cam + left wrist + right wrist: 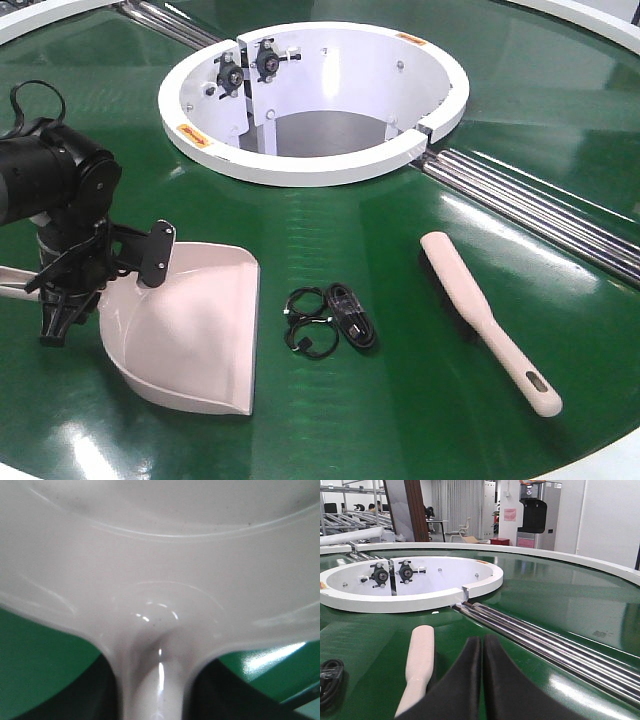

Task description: Clean and inspect green conveyor with broom and dustpan

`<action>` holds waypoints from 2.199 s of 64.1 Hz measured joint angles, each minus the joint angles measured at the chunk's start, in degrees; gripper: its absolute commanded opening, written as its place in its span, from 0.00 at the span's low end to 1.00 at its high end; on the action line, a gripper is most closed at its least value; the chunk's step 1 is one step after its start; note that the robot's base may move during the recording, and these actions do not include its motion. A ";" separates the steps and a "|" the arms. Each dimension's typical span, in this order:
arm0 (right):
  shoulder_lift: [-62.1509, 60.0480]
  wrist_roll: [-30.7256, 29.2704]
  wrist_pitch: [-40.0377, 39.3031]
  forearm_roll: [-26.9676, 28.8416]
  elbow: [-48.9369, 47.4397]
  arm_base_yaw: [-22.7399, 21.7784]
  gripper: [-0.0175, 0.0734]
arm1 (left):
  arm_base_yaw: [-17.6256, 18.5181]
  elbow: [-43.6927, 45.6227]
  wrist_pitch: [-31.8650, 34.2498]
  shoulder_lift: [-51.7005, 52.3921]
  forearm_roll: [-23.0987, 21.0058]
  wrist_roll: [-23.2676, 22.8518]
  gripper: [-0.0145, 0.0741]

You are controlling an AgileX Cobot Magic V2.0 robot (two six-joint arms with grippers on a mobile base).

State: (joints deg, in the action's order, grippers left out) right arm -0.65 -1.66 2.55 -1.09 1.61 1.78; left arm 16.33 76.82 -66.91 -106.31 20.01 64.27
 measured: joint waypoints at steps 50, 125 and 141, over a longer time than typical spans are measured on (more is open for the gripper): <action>0.00 0.00 0.00 0.00 0.00 0.00 0.18 | 0.11 0.00 -0.09 0.25 0.00 0.00 0.16; 30.29 1.66 30.69 2.75 -34.11 0.00 0.18 | 0.11 0.00 -0.09 0.25 0.00 0.00 0.16; 36.90 2.83 34.21 3.93 -35.35 0.00 0.22 | 0.11 0.00 -0.09 0.25 0.00 0.00 0.16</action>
State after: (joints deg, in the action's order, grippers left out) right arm 36.25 1.17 36.76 2.85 -33.75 1.78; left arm 16.44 76.82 -67.00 -106.06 20.01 64.27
